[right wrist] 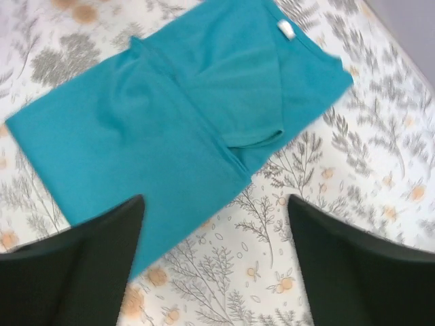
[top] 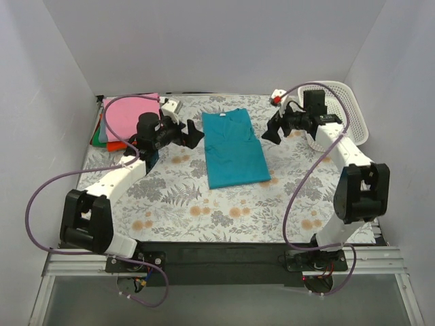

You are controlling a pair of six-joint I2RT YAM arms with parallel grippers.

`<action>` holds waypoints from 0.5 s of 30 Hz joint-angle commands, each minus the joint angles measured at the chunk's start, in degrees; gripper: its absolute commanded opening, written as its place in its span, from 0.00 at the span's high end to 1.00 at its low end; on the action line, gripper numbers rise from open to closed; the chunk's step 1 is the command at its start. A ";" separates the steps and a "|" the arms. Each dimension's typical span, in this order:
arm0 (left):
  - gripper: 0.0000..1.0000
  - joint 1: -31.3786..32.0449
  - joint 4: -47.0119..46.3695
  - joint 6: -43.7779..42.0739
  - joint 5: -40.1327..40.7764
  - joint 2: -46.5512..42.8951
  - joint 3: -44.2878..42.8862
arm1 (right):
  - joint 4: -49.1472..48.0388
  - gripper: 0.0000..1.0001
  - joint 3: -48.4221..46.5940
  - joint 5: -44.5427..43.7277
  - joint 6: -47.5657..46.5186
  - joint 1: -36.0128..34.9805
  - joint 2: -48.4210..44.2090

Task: Fold and stack the t-shirts
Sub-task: Fold the tshirt

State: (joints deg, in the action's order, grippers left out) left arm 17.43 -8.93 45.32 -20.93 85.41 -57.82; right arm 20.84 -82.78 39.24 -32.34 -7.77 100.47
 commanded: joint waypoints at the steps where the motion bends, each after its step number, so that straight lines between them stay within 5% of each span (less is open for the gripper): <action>1: 0.02 -0.56 -6.54 -9.00 -12.52 -4.36 7.88 | -6.33 0.02 11.48 10.05 -13.96 0.04 -6.59; 4: 0.03 1.80 -5.49 -22.65 -19.24 -7.87 14.80 | 2.30 0.02 12.92 16.19 -26.13 -0.05 -5.29; 5: 0.03 3.56 -4.44 -27.87 -18.11 -9.10 16.76 | 13.67 0.02 12.13 17.35 -32.20 -0.66 -4.58; 7: 0.02 10.67 -2.60 -41.19 -12.33 -11.91 22.71 | 18.61 0.02 16.56 17.19 -48.05 -1.63 -5.71; 9: 0.04 14.89 -1.18 -45.13 -11.68 -12.54 25.20 | 16.53 0.02 22.11 11.60 -57.26 -4.00 -10.78; 15: 0.10 22.55 -1.88 -51.82 -5.54 -7.72 27.24 | 0.19 0.02 39.26 -2.65 -55.48 -9.01 -19.16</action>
State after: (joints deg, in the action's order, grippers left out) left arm 37.71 -9.32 1.96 -30.76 76.29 -29.52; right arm 29.19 -46.37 43.81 -82.59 -15.68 85.45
